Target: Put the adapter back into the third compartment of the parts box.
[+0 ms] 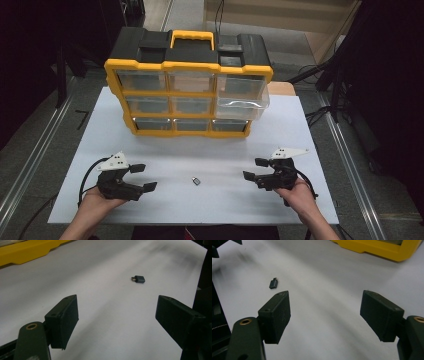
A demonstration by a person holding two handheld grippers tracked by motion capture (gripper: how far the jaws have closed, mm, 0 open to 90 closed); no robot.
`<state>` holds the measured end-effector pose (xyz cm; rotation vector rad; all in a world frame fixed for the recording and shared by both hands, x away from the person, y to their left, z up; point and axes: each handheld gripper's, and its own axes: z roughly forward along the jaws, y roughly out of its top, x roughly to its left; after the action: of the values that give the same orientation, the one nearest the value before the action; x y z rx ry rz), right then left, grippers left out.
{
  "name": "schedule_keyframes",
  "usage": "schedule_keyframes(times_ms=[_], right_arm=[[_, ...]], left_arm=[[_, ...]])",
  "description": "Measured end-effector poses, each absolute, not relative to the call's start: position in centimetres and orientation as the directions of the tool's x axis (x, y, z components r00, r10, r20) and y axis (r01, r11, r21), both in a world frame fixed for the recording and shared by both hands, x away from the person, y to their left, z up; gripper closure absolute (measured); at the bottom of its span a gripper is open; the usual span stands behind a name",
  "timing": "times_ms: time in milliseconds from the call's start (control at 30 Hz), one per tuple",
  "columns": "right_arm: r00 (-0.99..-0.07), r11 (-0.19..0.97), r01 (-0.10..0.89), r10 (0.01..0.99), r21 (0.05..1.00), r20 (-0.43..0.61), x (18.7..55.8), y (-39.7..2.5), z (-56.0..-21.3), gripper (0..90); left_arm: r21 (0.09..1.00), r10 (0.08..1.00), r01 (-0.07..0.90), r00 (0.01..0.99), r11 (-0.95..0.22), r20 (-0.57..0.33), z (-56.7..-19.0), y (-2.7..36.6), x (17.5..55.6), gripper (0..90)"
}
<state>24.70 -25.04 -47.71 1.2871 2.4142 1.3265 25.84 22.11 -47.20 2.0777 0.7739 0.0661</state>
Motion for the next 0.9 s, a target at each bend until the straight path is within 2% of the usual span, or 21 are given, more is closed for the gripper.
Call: schedule_keyframes(times_ms=[67, 900], right_arm=[[-0.648, 0.269, 0.619, 0.706, 0.738, 0.286, 24.8, -24.7, -47.6, 21.9], [-0.731, 0.359, 0.57, 0.633, 0.739, 0.256, 27.0, -20.8, -46.2, 21.6]], left_arm=[[0.762, 0.548, 0.503, 0.802, -0.407, -0.237, -47.2, 22.1, 25.9, 17.5], [0.761, 0.55, 0.511, 0.798, -0.399, -0.247, -47.1, 22.2, 25.9, 17.6]])
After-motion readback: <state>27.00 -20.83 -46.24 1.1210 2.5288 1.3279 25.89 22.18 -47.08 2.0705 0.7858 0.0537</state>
